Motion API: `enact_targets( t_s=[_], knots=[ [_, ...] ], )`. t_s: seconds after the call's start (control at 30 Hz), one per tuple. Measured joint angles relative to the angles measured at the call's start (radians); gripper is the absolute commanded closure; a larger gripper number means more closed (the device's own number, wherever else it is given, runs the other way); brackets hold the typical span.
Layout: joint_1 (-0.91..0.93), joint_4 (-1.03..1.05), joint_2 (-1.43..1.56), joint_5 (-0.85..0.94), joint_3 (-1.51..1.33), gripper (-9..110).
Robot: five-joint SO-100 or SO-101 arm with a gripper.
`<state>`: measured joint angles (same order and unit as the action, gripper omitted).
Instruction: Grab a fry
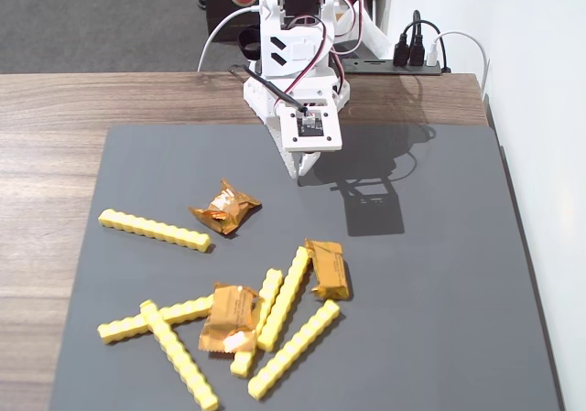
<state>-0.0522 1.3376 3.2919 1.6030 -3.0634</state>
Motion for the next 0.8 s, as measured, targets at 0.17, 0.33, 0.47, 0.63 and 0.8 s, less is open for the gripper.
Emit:
enact_targets(
  t_s=[0.17, 0.33, 0.47, 0.63, 0.8],
  knots=[
    [0.0, 0.0, 0.0, 0.0, 0.0, 101],
    [0.0, 0.0, 0.0, 0.0, 0.0, 101],
    [0.0, 0.0, 0.0, 0.0, 0.0, 101],
    [0.0, 0.0, -0.003, -0.008, 0.0, 101],
    [0.0, -0.002, -0.103, -0.04, 0.041, 101]
  ],
)
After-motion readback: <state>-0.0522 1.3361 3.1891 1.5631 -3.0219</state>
